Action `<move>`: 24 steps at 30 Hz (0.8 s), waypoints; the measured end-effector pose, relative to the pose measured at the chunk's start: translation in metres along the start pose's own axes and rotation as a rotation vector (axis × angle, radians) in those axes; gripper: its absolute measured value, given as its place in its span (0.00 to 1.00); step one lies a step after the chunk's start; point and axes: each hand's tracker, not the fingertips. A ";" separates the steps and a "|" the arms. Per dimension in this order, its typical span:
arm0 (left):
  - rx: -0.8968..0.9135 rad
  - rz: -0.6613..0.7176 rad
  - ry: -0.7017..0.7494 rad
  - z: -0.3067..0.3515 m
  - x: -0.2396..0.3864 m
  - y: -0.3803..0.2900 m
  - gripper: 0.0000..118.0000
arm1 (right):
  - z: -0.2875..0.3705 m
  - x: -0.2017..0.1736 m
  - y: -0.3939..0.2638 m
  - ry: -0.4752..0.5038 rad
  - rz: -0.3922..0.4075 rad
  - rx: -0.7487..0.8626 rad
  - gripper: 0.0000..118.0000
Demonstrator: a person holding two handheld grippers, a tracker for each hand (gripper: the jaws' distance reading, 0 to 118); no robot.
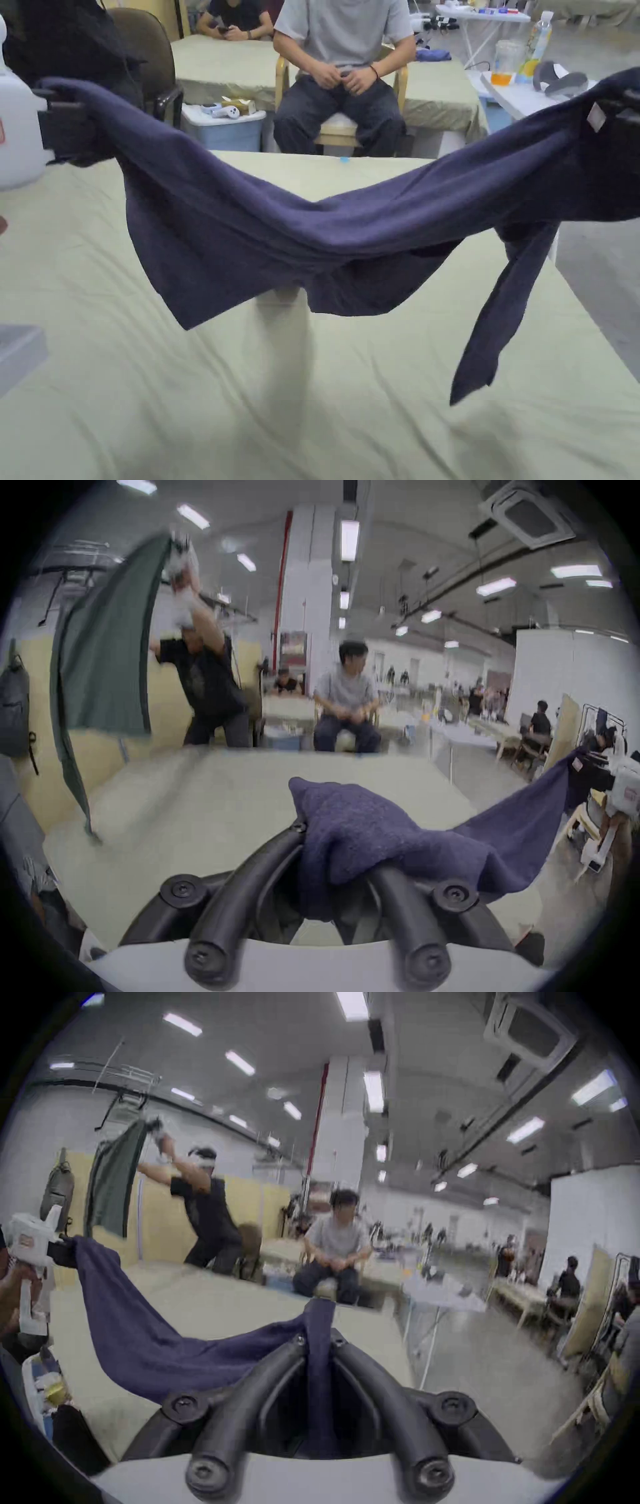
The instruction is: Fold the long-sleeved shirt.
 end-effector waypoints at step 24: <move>0.220 -0.030 0.209 -0.082 0.021 0.271 0.07 | -0.090 0.054 0.274 -0.373 -0.054 0.283 0.12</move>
